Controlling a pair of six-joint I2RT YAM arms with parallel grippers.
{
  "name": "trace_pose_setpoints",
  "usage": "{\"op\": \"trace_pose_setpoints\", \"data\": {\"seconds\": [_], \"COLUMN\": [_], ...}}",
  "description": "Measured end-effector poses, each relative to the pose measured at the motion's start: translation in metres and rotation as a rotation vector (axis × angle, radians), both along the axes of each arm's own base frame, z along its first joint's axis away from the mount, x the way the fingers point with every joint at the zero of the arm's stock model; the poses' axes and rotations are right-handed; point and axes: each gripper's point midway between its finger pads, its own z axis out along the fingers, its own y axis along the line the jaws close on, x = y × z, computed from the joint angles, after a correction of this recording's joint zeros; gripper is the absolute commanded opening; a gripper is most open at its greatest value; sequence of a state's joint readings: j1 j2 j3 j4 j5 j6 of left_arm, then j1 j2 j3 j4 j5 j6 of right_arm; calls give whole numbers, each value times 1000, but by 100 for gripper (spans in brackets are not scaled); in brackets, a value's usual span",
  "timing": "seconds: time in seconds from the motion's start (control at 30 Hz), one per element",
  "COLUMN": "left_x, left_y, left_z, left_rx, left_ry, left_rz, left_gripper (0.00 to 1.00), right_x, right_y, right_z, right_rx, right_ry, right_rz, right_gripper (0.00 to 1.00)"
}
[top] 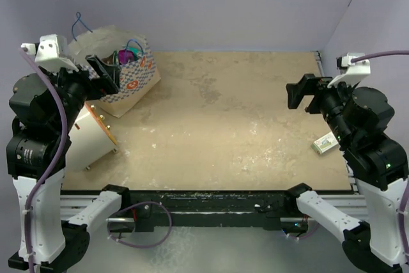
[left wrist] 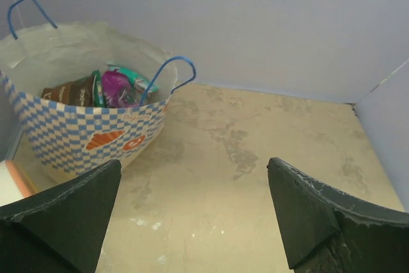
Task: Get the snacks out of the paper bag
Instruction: Move the paper bag to the center of the board.
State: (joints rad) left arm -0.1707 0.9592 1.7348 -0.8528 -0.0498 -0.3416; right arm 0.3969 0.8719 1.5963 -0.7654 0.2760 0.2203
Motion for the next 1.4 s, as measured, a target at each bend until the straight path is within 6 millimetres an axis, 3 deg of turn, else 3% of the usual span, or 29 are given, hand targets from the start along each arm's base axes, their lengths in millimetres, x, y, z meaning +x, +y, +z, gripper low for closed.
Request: {"op": "trace_pose_setpoints", "data": {"seconds": [0.3,0.73,1.0,1.23,1.4], "left_x": [-3,4,48,103,132], "left_y": [23,33,17,-9,-10], "left_z": [-26,-32,-41,-73,-102], "left_rx": [-5,8,30,53,90], "left_ry": [40,61,144,273,353], "left_rz": [134,199,146,53,62], "left_gripper": [99,99,99,95,76], "right_x": [5,9,10,5,3], "right_y": [-6,-9,-4,8,15], "right_z": [-15,-16,-23,-18,-12], "right_rx": [-10,27,44,71,88], "right_ry": [26,23,22,-12,-51], "right_rz": [-44,-86,-70,8,52], "right_gripper": [99,99,100,100,100]}}
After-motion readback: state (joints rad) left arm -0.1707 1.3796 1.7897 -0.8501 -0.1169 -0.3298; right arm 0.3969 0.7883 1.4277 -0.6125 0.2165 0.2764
